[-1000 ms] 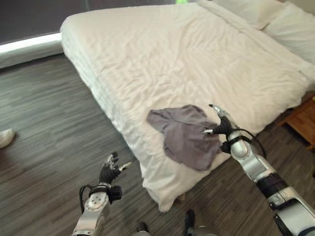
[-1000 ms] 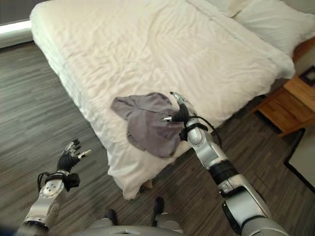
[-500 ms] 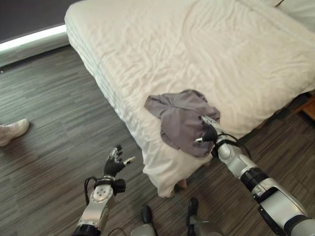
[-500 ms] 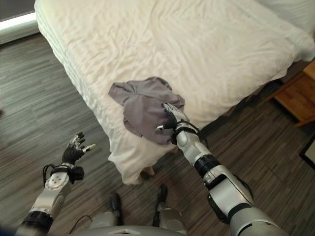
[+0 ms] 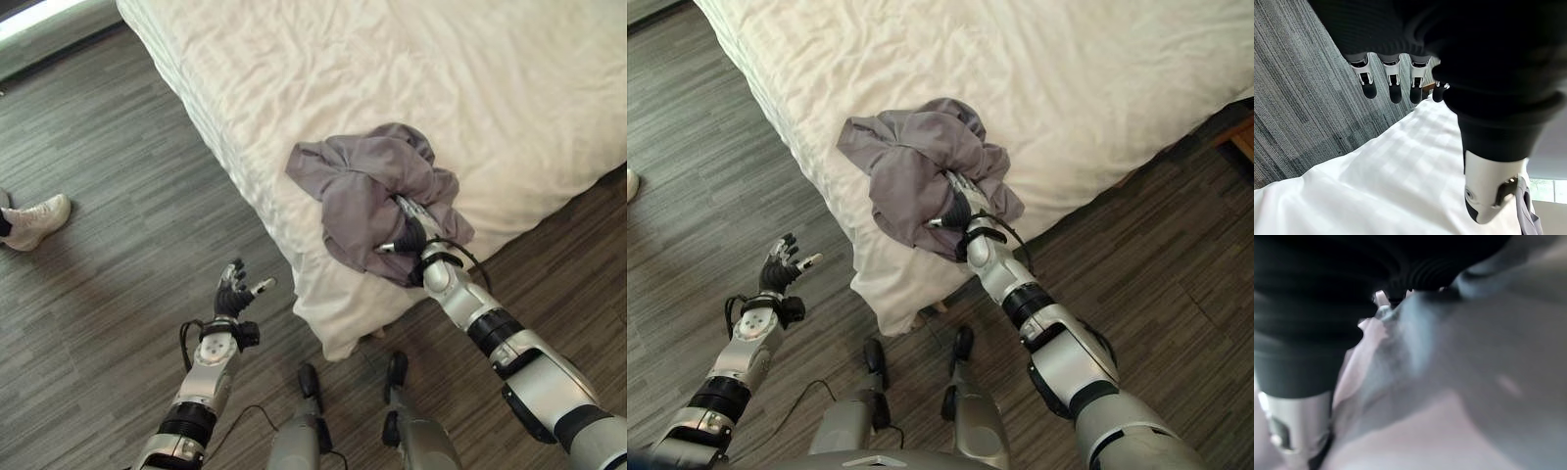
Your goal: Pick up bed clothes into laundry basket.
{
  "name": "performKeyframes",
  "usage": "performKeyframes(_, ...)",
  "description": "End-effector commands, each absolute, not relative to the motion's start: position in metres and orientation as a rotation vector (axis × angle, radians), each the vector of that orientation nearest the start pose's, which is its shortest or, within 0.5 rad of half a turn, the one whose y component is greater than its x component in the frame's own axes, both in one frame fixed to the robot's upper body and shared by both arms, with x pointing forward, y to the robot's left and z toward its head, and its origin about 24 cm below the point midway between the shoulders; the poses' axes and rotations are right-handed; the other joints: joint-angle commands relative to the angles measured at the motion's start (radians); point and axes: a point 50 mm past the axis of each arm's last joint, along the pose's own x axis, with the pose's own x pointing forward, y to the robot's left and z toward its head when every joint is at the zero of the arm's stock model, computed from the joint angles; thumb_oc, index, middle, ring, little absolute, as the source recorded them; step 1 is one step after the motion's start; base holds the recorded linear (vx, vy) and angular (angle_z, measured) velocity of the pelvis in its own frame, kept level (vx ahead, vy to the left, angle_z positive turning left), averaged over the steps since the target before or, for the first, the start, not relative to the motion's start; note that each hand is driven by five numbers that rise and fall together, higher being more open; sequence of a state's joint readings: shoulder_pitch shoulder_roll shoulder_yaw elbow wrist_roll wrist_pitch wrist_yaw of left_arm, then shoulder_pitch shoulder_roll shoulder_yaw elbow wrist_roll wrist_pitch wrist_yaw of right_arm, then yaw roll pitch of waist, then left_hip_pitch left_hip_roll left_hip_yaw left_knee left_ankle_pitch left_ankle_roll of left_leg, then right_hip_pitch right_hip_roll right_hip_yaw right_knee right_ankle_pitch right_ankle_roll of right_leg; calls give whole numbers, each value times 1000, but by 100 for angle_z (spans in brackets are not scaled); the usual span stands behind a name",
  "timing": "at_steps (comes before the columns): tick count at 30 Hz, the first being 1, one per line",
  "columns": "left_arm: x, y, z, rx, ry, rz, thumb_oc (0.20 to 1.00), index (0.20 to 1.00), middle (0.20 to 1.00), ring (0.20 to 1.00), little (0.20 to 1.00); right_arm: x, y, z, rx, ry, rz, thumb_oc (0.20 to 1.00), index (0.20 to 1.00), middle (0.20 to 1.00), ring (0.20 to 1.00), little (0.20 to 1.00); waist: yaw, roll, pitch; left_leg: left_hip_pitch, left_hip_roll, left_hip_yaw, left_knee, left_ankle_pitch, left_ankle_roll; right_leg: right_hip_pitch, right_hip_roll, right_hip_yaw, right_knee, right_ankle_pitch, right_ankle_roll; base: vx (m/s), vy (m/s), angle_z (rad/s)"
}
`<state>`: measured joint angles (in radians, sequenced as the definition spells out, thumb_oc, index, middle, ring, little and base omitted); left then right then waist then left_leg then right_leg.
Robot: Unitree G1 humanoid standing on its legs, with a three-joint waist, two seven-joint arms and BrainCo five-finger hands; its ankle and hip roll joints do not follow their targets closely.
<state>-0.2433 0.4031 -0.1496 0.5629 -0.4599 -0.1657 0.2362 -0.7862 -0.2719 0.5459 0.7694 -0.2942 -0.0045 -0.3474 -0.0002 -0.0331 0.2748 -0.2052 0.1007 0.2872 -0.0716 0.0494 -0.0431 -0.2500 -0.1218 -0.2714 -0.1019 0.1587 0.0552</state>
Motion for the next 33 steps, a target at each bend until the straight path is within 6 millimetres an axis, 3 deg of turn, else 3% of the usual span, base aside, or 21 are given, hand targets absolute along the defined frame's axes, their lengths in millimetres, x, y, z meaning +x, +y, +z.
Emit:
performKeyframes(1,313,208,18,65,112,212,1000,1000,1000,1000,1000,349,-73,19,-840,119,246,200,200,200,200,200,21,10,-22,4,46,-11,-16,44,-66,46,-95,23,15,-40,108,44,-24,1)
performKeyframes(2,315,202,16,76,122,196,1000,1000,1000,1000,1000,339,-66,4,-860,171,290,200,200,200,200,200,18,6,-29,11,46,-13,-16,41,-66,55,-95,23,15,-44,108,57,-27,4)
performKeyframes(5,311,194,12,81,132,170,1000,1000,1000,1000,1000,326,-61,-14,-893,230,347,200,200,200,200,200,15,-9,-52,44,46,-13,-16,27,-63,90,-94,20,15,-53,106,46,-12,7)
performKeyframes(9,307,195,9,74,148,160,1000,1000,1000,1000,1000,327,-70,-14,-875,247,328,200,200,200,200,200,8,-32,-76,88,48,-4,-16,11,-61,127,-90,22,15,-61,104,59,-10,6)
performKeyframes(10,306,198,8,74,161,164,1000,1000,1000,1000,1000,339,-82,0,-853,212,271,200,200,200,200,200,-6,-51,-92,115,51,7,-16,-1,-59,144,-85,31,15,-66,103,31,3,0)
performKeyframes(12,306,200,8,69,163,169,1000,1000,1000,1000,1000,342,-86,6,-838,194,254,200,200,200,200,200,-10,-58,-97,130,53,14,-16,-7,-58,152,-81,39,15,-67,104,42,7,-6)
performKeyframes(16,302,217,11,62,163,214,1000,1000,1000,1000,1000,364,-102,60,-728,6,137,200,200,200,200,200,-36,-88,-123,194,44,22,-16,-36,-45,171,-58,107,15,-70,105,61,87,-26)
performKeyframes(17,296,233,19,26,125,279,1000,1000,1000,1000,1000,370,-108,96,-689,-126,87,200,200,200,200,200,-27,-107,-114,226,2,-82,24,-67,-38,170,-38,178,15,-60,99,25,154,-65)
performKeyframes(18,296,233,19,26,125,279,1000,1000,1000,1000,1000,370,-108,96,-689,-125,87,200,200,200,200,200,-27,-108,-114,225,2,-82,24,-67,-38,169,-38,178,15,-60,100,36,239,-114)
performKeyframes(19,283,250,19,-15,111,353,1000,1000,1000,1000,1000,369,-103,118,-645,-220,73,200,200,200,200,200,4,-120,-113,225,-40,-281,125,-145,-39,164,-16,262,15,-55,99,21,193,-128)
performKeyframes(21,266,260,12,-44,130,366,1000,1000,1000,1000,1000,375,-122,141,-641,-275,-4,200,200,200,200,200,13,-122,-138,266,-55,-400,73,-163,-19,146,3,305,15,-42,98,-3,207,-169)
performKeyframes(22,266,260,11,-44,132,366,1000,1000,1000,1000,1000,375,-122,141,-641,-274,-4,200,200,200,200,200,13,-121,-138,271,-53,-399,66,-160,-19,148,5,305,15,-43,98,-40,230,-183)
performKeyframes(23,256,258,5,-28,170,324,1000,1000,1000,1000,1000,372,-145,150,-637,-300,-78,200,200,200,200,200,-1,-125,-155,306,-26,-368,-7,-128,-20,150,-9,292,15,-32,103,-66,229,-122)
performKeyframes(26,251,254,-2,19,211,276,1000,1000,1000,1000,1000,365,-167,167,-639,-363,-171,200,200,200,200,200,-46,-161,-159,334,-40,-320,-16,-141,-15,135,-35,291,46,32,151,-98,155,-25)
performKeyframes(27,251,254,-2,20,212,275,1000,1000,1000,1000,1000,365,-167,167,-640,-362,-171,200,200,200,200,200,-43,-161,-158,336,-40,-318,-16,-142,-15,135,-35,293,47,32,151,-138,120,-30)
performKeyframes(28,252,253,4,56,187,244,1000,1000,1000,1000,1000,361,-177,180,-647,-410,-221,200,200,200,200,200,-59,-172,-152,346,-46,-287,-16,-145,-11,126,-39,294,49,57,161,-150,124,-36)
performKeyframes(30,254,253,11,65,159,238,1000,1000,1000,1000,1000,357,-184,187,-640,-441,-257,200,200,200,200,200,-50,-152,-136,356,-37,-236,-16,-143,-7,107,-40,213,72,54,150,-178,110,-49)
performKeyframes(31,254,253,11,66,159,238,1000,1000,1000,1000,1000,357,-184,187,-639,-442,-258,200,200,200,200,200,-50,-155,-137,353,-39,-236,-16,-139,-6,104,-43,214,73,57,150,-175,63,-81)
performKeyframes(33,253,254,17,52,133,244,1000,1000,1000,1000,1000,353,-186,185,-647,-457,-278,200,200,200,200,200,-29,-120,-125,342,-14,-159,-16,-113,-1,131,-76,27,140,-26,108,-283,98,-95)
